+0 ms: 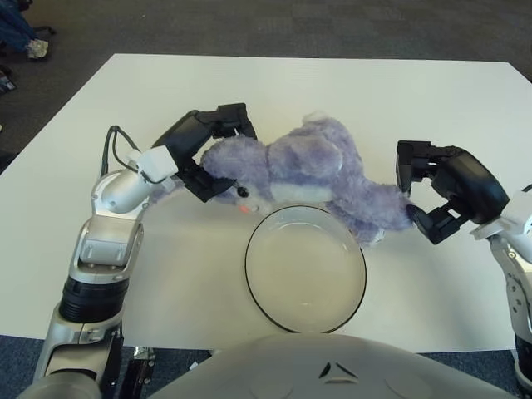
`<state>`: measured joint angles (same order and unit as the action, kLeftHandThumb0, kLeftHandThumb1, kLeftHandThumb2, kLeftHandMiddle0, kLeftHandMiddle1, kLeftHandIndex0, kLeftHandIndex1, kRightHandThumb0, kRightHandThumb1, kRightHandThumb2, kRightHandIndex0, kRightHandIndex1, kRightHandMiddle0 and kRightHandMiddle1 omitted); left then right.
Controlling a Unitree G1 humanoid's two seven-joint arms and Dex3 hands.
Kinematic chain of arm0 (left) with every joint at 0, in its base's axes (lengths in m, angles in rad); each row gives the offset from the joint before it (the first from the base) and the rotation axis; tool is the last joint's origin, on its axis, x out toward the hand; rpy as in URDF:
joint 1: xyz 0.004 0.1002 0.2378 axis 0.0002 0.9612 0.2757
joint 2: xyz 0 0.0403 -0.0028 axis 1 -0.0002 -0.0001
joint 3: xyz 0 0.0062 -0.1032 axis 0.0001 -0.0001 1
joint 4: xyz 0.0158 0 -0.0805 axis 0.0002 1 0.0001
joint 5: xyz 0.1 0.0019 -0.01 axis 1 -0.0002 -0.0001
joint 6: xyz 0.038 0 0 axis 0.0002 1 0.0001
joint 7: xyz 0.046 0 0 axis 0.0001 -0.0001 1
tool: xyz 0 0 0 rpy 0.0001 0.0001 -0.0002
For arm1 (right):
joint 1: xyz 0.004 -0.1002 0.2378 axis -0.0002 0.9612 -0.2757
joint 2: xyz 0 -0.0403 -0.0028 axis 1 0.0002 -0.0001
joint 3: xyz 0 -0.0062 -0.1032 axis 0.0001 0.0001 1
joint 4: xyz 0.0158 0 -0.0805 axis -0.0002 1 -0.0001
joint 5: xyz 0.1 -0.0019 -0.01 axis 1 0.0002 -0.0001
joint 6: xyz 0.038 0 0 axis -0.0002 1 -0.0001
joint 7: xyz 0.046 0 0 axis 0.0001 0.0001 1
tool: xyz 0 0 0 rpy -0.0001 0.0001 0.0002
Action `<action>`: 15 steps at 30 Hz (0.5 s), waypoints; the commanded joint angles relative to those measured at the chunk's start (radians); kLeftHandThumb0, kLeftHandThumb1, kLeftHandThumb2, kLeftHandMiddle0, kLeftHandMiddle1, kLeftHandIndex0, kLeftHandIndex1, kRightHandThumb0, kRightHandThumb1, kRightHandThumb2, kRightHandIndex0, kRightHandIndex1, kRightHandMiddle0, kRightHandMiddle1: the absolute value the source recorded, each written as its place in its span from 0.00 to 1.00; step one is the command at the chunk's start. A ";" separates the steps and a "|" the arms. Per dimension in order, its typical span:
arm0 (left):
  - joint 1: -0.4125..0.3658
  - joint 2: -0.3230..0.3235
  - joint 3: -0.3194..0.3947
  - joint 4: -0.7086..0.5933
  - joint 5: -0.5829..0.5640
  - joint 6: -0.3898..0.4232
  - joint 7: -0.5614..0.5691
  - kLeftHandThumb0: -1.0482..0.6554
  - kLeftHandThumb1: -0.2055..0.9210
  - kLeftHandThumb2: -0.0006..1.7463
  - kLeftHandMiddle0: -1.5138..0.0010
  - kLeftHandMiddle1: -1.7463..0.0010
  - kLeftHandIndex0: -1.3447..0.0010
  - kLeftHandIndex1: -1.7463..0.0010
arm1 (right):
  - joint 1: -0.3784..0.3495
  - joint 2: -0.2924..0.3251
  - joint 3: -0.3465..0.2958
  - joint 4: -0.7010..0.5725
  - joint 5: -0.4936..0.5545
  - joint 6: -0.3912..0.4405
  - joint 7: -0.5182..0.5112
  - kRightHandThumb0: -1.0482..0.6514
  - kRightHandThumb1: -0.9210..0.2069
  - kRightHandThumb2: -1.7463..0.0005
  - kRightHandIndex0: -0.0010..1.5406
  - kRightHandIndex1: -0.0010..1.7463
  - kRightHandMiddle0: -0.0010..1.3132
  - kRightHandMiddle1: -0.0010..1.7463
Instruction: Put the doll into the plate.
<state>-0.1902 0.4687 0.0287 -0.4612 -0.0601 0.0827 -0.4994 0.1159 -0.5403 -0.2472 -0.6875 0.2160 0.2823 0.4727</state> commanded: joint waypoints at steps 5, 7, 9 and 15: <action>-0.040 -0.022 0.018 0.020 -0.051 -0.011 0.008 0.95 0.27 0.91 0.48 0.00 0.24 0.00 | -0.053 -0.039 -0.013 -0.011 0.012 0.042 0.005 0.31 0.64 0.28 0.71 1.00 0.65 0.84; -0.044 -0.028 0.021 0.022 -0.055 -0.011 0.012 0.95 0.27 0.91 0.48 0.00 0.24 0.00 | -0.061 -0.046 -0.013 -0.009 0.008 0.046 0.005 0.31 0.64 0.28 0.72 1.00 0.65 0.84; -0.046 -0.031 0.023 0.023 -0.058 -0.011 0.015 0.95 0.27 0.91 0.48 0.00 0.24 0.00 | -0.065 -0.049 -0.012 -0.008 0.006 0.048 0.003 0.30 0.64 0.28 0.72 1.00 0.65 0.84; -0.055 -0.036 0.026 0.026 -0.072 -0.002 0.012 0.95 0.27 0.91 0.48 0.00 0.23 0.00 | -0.082 -0.061 -0.012 -0.005 0.001 0.071 0.000 0.30 0.65 0.27 0.73 1.00 0.65 0.84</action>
<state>-0.2191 0.4374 0.0423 -0.4315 -0.1071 0.0821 -0.4926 0.0507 -0.5809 -0.2511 -0.6892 0.2181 0.3339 0.4728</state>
